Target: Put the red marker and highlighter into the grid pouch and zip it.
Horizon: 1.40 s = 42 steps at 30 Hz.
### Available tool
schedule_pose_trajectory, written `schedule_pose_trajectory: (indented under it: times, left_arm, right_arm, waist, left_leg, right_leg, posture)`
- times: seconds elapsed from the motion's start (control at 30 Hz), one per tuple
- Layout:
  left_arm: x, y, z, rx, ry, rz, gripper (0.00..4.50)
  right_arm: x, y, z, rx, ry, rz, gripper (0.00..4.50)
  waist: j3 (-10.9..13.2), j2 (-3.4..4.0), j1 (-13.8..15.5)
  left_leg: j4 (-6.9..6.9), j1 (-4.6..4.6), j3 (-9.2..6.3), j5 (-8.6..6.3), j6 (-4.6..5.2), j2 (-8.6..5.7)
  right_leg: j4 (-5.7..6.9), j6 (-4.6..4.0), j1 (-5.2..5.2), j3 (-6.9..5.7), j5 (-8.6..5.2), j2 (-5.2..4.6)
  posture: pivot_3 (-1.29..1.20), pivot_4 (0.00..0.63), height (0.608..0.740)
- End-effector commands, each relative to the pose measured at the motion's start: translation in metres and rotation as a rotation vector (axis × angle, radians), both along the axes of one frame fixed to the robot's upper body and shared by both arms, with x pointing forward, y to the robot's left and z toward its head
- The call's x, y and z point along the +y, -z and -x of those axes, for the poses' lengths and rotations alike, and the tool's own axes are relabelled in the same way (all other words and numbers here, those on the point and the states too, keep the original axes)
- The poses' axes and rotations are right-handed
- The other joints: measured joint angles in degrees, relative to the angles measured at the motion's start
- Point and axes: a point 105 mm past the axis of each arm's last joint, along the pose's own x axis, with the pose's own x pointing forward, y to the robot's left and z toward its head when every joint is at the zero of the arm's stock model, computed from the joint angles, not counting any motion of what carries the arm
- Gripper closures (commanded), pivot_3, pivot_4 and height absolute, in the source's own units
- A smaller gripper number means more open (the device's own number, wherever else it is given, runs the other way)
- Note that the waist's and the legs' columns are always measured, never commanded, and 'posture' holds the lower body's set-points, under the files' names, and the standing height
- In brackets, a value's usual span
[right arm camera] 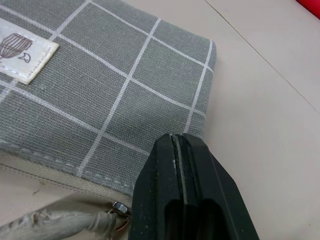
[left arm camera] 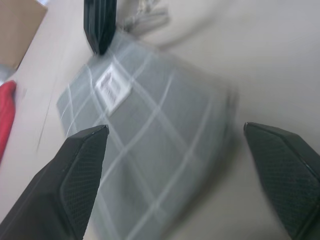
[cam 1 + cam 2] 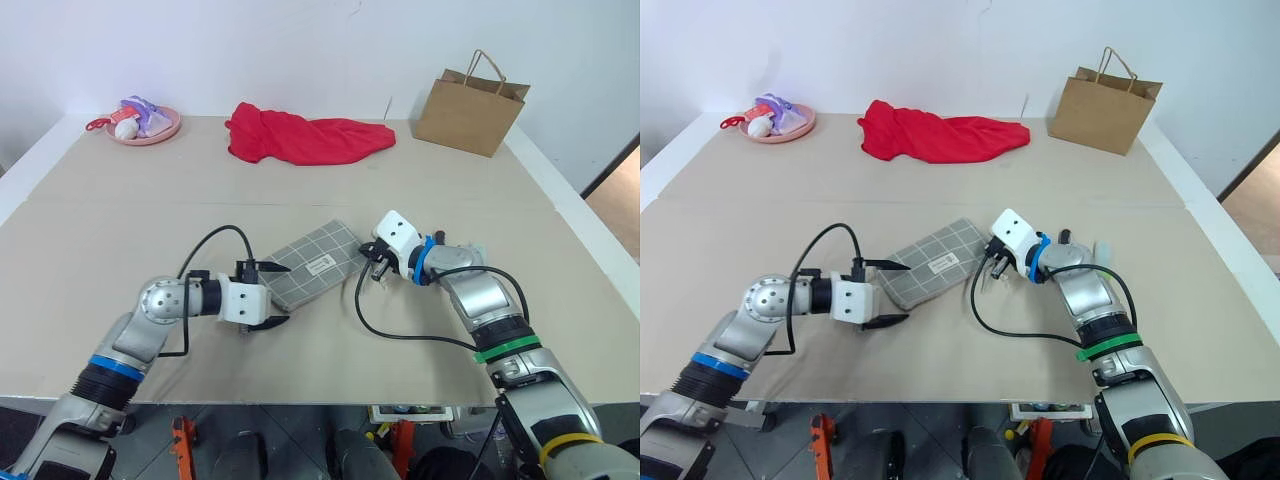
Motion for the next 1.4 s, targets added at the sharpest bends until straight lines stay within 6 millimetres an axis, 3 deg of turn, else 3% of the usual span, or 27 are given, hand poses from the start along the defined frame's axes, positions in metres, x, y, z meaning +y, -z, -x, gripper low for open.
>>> schedule_pose_trajectory:
  times: [0.03, 0.7, 1.13, 1.23, 1.27, 1.33, 1.37, 1.4]
  left_arm:
    - [-0.011, -0.013, 0.008, 0.026, -0.007, 0.045, 0.0]
    - [-0.022, -0.014, -0.004, 0.007, -0.097, -0.004, 0.0]
    - [-0.019, -0.018, -0.01, -0.002, -0.125, -0.01, 0.0]
    - [-0.019, -0.019, -0.01, -0.007, -0.126, -0.01, 0.86]
    - [-0.019, -0.019, -0.01, -0.008, -0.124, -0.011, 0.86]
    - [-0.021, -0.021, -0.008, -0.009, -0.115, -0.013, 1.69]
    - [-0.022, -0.023, -0.007, -0.01, -0.112, -0.012, 1.8]
    - [-0.022, -0.024, -0.007, -0.011, -0.109, -0.01, 2.5]
  right_arm:
    - [-0.007, 0.005, -0.002, 0.022, 0.03, 0.008, 4.47]
    - [-0.011, 0.004, -0.002, 0.032, 0.041, -0.002, 4.47]
    - [-0.011, 0.005, -0.001, 0.038, 0.039, -0.005, 4.47]
    - [-0.011, 0.005, -0.001, 0.039, 0.037, -0.003, 4.5]
    - [-0.011, 0.005, -0.001, 0.04, 0.036, -0.003, 4.5]
    - [-0.01, 0.006, 0.0, 0.042, 0.031, 0.0, 4.5]
    - [-0.01, 0.007, 0.0, 0.043, 0.027, 0.004, 4.5]
    - [-0.009, 0.007, 0.0, 0.043, 0.026, 0.007, 4.5]
  waist:
    - [0.0, 0.01, -0.04]
    - [0.0, 0.01, -0.09]
    - [0.0, 0.0, -0.1]
    - [0.0, 0.01, -0.09]
    - [0.0, 0.0, -0.1]
    - [0.0, 0.01, -0.1]
    - [0.0, 0.01, -0.1]
    - [0.0, 0.0, -0.09]
  left_leg:
    - [0.0, 0.01, -0.01, 0.0, 0.0, 0.0]
    - [-0.01, 0.05, -0.02, 0.02, 0.03, -0.01]
    - [-0.01, 0.05, -0.03, 0.02, 0.03, -0.02]
    - [-0.01, 0.05, -0.03, 0.02, 0.03, -0.02]
    - [-0.01, 0.05, -0.03, 0.02, 0.03, -0.03]
    - [-0.01, 0.05, -0.03, 0.02, 0.03, -0.02]
    - [-0.01, 0.05, -0.03, 0.02, 0.03, -0.02]
    - [-0.01, 0.05, -0.03, 0.02, 0.03, -0.02]
  right_leg:
    - [0.0, 0.0, 0.0, 0.0, 0.0, 0.01]
    - [0.0, 0.04, 0.04, 0.01, -0.02, 0.0]
    - [0.0, 0.05, 0.04, 0.01, -0.02, 0.0]
    - [0.0, 0.05, 0.04, 0.02, -0.02, 0.0]
    - [0.0, 0.05, 0.04, 0.02, -0.02, 0.0]
    - [0.0, 0.05, 0.04, 0.02, -0.02, 0.0]
    - [-0.01, 0.05, 0.04, 0.01, -0.02, 0.0]
    - [-0.01, 0.06, 0.04, 0.01, -0.03, 0.0]
  posture:
    - [0.0, 0.15, 0.74]
    - [0.0, 0.15, 0.74]
    - [0.0, 0.15, 0.74]
    - [0.0, 0.15, 0.74]
    - [0.0, 0.15, 0.74]
    - [0.0, 0.15, 0.74]
    - [0.0, 0.15, 0.74]
    - [0.0, 0.15, 0.74]
